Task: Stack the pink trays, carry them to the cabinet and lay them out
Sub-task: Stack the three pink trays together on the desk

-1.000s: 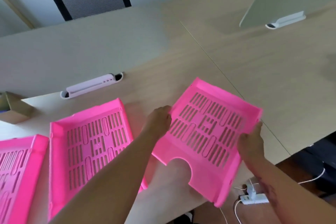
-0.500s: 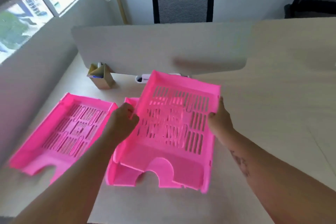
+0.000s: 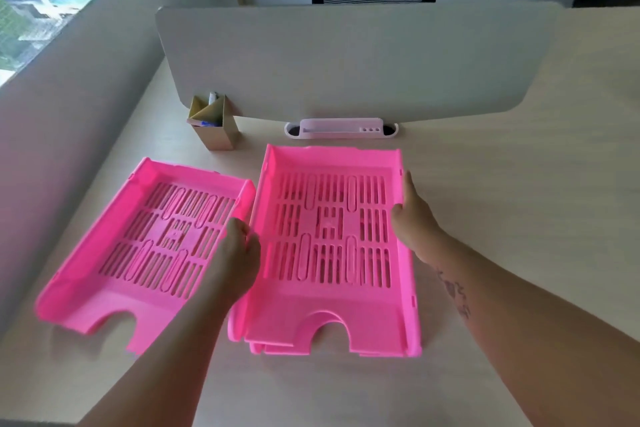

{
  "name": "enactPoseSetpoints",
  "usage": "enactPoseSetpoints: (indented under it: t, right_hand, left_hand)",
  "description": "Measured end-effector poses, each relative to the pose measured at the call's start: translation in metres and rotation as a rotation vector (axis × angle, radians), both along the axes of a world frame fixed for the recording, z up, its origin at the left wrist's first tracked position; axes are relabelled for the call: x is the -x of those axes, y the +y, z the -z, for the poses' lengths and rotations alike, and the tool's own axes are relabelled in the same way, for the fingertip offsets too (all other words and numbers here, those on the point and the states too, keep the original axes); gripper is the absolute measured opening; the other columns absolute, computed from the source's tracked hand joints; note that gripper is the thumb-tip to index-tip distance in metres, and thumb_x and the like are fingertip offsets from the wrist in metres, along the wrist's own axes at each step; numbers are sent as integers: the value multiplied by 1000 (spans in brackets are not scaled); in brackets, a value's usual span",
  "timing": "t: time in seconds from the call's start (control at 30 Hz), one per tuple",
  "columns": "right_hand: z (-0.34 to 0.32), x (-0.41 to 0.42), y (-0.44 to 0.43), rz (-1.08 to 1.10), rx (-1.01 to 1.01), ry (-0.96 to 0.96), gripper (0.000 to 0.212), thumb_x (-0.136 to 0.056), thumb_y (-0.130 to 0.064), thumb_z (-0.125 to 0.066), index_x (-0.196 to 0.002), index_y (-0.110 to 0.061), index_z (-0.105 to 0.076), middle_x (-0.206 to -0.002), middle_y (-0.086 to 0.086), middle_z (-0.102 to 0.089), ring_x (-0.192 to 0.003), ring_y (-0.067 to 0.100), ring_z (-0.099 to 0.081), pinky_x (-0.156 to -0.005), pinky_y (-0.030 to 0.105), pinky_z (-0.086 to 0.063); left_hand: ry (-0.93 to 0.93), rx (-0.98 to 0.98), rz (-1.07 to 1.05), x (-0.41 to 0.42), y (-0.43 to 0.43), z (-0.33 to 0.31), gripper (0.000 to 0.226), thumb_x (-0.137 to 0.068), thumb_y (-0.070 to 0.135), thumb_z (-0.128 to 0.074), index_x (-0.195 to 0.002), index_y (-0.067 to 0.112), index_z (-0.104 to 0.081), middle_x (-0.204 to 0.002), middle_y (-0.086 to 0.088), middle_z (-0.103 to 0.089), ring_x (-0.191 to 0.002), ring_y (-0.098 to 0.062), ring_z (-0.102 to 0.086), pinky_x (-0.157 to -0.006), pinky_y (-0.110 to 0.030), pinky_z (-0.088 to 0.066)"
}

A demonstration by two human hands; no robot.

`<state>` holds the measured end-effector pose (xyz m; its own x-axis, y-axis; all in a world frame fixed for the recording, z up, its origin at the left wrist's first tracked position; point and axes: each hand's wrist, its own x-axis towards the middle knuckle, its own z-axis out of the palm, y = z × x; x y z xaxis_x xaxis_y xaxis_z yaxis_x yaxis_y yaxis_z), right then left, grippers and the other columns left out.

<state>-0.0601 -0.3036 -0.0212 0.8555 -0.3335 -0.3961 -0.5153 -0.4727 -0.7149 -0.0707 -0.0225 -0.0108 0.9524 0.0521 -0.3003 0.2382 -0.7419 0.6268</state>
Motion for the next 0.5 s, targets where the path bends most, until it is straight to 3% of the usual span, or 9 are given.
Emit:
enactPoseSetpoints:
  t: [0.17, 0.27, 0.4, 0.5]
  right_hand:
    - [-1, -8, 4, 64, 22, -39, 74, -102, -1, -28, -158, -36, 4, -159, 18, -33, -43, 9, -33, -38, 24, -31]
    - [-1, -8, 2, 60, 48, -36, 72, -103, -3, -28, -159, -36, 3, -161, 19, -30, -43, 9, -31, -39, 25, -32]
    - [-2, -6, -1, 34, 71, -10, 72, -103, -5, -28, -158, -36, 5, -159, 21, -33, -44, 9, -32, -40, 25, -31]
    - [-2, -3, 0, -6, 97, -4, 70, -105, -7, -28, -158, -34, 7, -151, 25, -43, -45, 9, -32, -40, 25, -31]
  left_hand:
    - [-3, 111, 2, 1, -2, -1, 11, -107, 18, -36, -107, 7, -39, -78, 2, -53, -60, -16, -56, -45, -30, -46]
    - [8, 139, 8, 3, -2, -2, 14, -106, 19, -36, -111, 6, -40, -77, 8, -52, -64, -17, -63, -56, -47, -60]
    - [16, 157, -7, 12, 2, 2, 15, -105, 23, -39, -108, 9, -43, -83, -8, -65, -77, -37, -71, -63, -60, -60]
    - [35, 172, -49, 19, 3, 7, 17, -104, 29, -41, -102, 13, -44, -88, -15, -68, -80, -37, -71, -65, -60, -61]
